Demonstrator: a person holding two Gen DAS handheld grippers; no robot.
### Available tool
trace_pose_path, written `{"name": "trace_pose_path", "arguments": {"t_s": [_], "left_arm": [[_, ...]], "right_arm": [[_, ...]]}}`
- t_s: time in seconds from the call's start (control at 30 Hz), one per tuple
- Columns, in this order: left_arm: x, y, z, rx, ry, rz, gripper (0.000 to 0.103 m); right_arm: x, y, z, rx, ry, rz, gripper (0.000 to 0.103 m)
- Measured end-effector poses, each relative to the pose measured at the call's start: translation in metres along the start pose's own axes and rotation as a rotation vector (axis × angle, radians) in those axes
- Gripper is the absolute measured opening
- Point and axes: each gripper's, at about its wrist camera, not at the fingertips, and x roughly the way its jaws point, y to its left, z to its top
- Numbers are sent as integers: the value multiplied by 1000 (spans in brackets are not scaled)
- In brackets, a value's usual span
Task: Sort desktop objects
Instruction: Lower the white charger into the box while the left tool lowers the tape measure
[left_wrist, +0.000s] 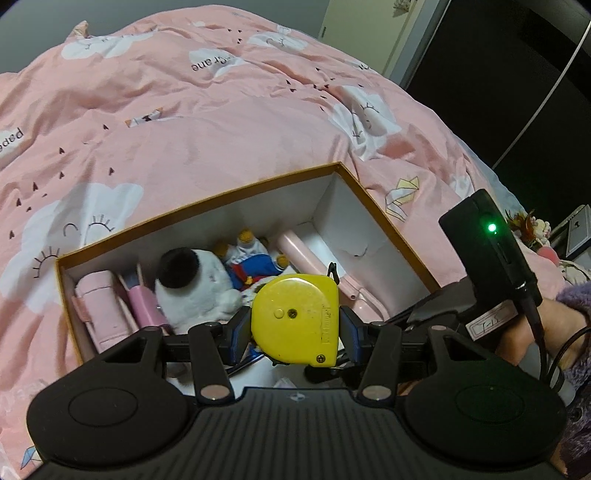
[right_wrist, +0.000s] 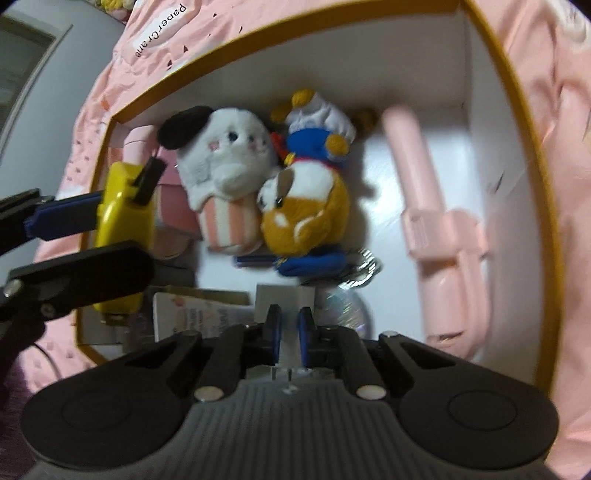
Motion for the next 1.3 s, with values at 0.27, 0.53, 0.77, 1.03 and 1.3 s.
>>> {"name": "trace_pose_path", "arguments": {"t_s": [0.27, 0.53, 0.77, 1.03, 1.3], "left_arm": [[24, -28, 5, 105, 67, -22, 58], [72, -65, 1, 365, 245, -41, 58], [112, -73, 5, 405, 379, -29, 58], [136, -71, 13, 332, 487, -114, 58], [142, -59, 8, 232, 519, -139, 65]], "right_arm": [[-60, 10, -14, -144, -183, -222, 14], [-82, 10, -28, -315, -248, -420, 14], [-78, 5, -33, -296, -254, -401, 13], [-82, 0, -34, -258, -274, -384, 13], [-84, 0, -38, -248, -282, -380, 13]]}}
